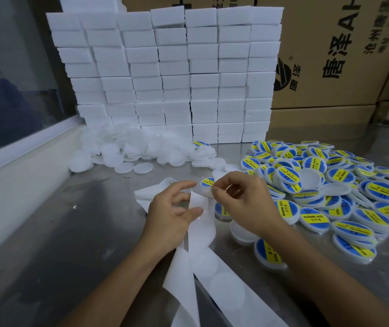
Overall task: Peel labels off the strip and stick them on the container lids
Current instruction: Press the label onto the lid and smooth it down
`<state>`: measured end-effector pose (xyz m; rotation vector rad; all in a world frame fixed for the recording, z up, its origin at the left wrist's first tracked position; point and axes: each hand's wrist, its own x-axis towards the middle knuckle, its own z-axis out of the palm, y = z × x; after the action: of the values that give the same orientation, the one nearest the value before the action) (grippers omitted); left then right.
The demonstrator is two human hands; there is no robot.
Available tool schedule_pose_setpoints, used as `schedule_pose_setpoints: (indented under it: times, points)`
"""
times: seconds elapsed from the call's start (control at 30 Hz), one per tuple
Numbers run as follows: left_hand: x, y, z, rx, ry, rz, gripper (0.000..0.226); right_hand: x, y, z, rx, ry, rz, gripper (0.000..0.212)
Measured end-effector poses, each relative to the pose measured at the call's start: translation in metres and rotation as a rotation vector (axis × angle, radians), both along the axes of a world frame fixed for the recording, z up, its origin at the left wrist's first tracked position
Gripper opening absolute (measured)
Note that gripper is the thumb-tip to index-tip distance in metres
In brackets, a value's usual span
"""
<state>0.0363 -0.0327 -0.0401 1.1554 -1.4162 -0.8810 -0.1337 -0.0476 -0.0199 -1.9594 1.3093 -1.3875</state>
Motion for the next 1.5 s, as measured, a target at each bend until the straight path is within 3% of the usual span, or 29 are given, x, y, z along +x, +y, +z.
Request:
schedule_pose_setpoints:
  times: [0.3, 0.5, 0.67, 0.83, 0.93, 1.2, 1.37, 1.5]
  points:
    - [0.0, -0.001, -0.001, 0.012, -0.065, 0.062, 0.029, -0.006, -0.006, 0.004, 0.269, -0.316, -0.095, 0.011]
    - [0.002, -0.007, -0.009, -0.097, -0.173, 0.195, 0.026, -0.009, -0.006, 0.009, 0.493, -0.678, -0.051, 0.012]
    - [0.009, -0.011, -0.014, -0.249, -0.374, 0.3, 0.011, -0.012, -0.006, 0.009, 0.527, -0.805, 0.005, 0.007]
    - [0.01, -0.013, -0.014, -0.251, -0.486, 0.308, 0.029, -0.011, -0.006, 0.008, 0.393, -0.743, -0.058, 0.008]
    - [0.012, -0.014, -0.011, -0.333, -0.483, 0.359, 0.025, -0.009, -0.005, 0.008, 0.269, -0.659, -0.089, 0.013]
    - [0.021, -0.022, -0.005, -0.414, -0.366, 0.4, 0.022, -0.004, -0.004, 0.003, -0.087, -0.21, -0.186, 0.025]
    - [0.041, -0.045, 0.003, -0.28, -0.223, 0.544, 0.019, -0.005, -0.005, 0.002, -0.202, -0.17, -0.205, 0.011]
    - [0.067, -0.079, 0.004, -0.157, -0.312, 0.662, 0.023, -0.006, -0.007, 0.001, -0.224, -0.18, -0.202, 0.013]
